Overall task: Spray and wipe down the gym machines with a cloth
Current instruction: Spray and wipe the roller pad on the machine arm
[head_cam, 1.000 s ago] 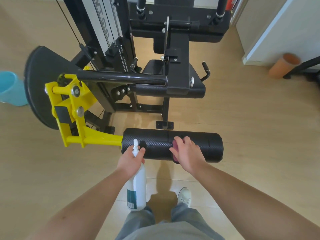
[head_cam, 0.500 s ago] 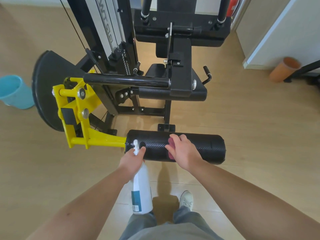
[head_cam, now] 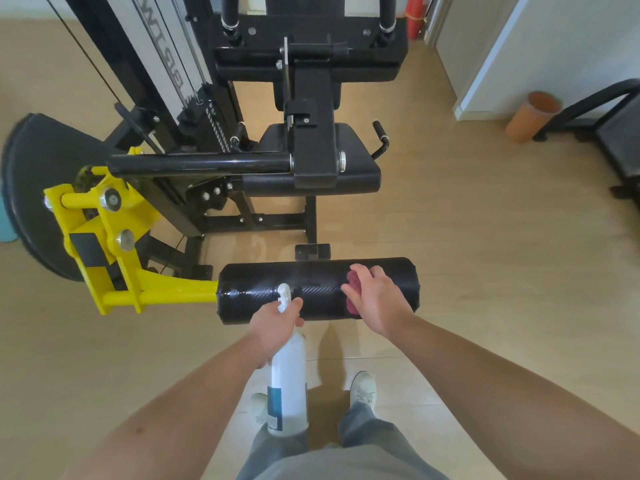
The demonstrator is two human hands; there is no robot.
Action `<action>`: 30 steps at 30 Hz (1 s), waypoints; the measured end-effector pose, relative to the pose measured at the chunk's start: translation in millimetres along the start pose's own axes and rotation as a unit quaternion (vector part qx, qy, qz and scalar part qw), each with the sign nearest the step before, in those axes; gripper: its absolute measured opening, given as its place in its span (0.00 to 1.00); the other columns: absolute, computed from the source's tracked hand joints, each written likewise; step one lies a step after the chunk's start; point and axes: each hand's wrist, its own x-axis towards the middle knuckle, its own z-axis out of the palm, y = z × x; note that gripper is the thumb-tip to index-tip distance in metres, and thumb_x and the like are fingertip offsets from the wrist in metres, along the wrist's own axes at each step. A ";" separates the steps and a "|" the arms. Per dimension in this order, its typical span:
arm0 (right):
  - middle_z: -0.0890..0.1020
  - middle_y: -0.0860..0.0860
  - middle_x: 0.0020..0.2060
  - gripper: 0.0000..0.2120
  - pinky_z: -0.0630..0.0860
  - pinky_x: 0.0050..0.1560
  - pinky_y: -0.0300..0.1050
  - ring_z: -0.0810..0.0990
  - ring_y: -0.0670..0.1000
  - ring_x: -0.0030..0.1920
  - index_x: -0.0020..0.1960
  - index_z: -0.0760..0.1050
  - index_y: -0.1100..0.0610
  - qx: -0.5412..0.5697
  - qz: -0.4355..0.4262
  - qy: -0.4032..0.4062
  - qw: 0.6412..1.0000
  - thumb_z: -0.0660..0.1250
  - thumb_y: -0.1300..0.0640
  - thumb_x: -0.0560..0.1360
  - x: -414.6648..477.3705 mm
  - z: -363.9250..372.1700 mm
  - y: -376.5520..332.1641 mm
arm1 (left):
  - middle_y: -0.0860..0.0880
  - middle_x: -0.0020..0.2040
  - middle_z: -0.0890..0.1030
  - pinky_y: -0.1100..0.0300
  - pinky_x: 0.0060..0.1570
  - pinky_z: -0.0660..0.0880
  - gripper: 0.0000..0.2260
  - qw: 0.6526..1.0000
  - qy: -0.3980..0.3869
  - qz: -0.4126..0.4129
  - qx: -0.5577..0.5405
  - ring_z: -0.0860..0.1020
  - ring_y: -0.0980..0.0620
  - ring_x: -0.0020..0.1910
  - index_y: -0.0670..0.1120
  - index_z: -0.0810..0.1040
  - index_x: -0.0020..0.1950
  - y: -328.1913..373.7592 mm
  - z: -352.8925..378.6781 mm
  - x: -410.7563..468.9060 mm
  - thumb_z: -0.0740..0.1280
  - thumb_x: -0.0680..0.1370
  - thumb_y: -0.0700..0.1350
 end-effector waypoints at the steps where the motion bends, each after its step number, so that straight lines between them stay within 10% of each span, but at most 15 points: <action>1: 0.73 0.56 0.63 0.24 0.76 0.62 0.54 0.76 0.58 0.60 0.76 0.64 0.51 0.004 0.006 0.001 1.000 0.56 0.41 0.84 -0.6 -2.1 5.4 | 0.56 0.45 0.87 0.47 0.57 0.80 0.19 1.000 0.000 0.007 0.021 0.85 0.47 0.48 0.51 0.81 0.48 6.9 6.4 -3.1 0.61 0.78 0.65; 30: 0.73 0.56 0.62 0.21 0.76 0.57 0.53 0.76 0.60 0.57 0.73 0.66 0.49 0.048 0.060 0.039 0.996 0.57 0.42 0.84 -10.0 -45.4 146.3 | 0.54 0.44 0.87 0.47 0.58 0.80 0.15 0.991 -0.100 0.040 0.085 0.87 0.52 0.41 0.51 0.82 0.47 84.4 164.8 -13.7 0.65 0.78 0.60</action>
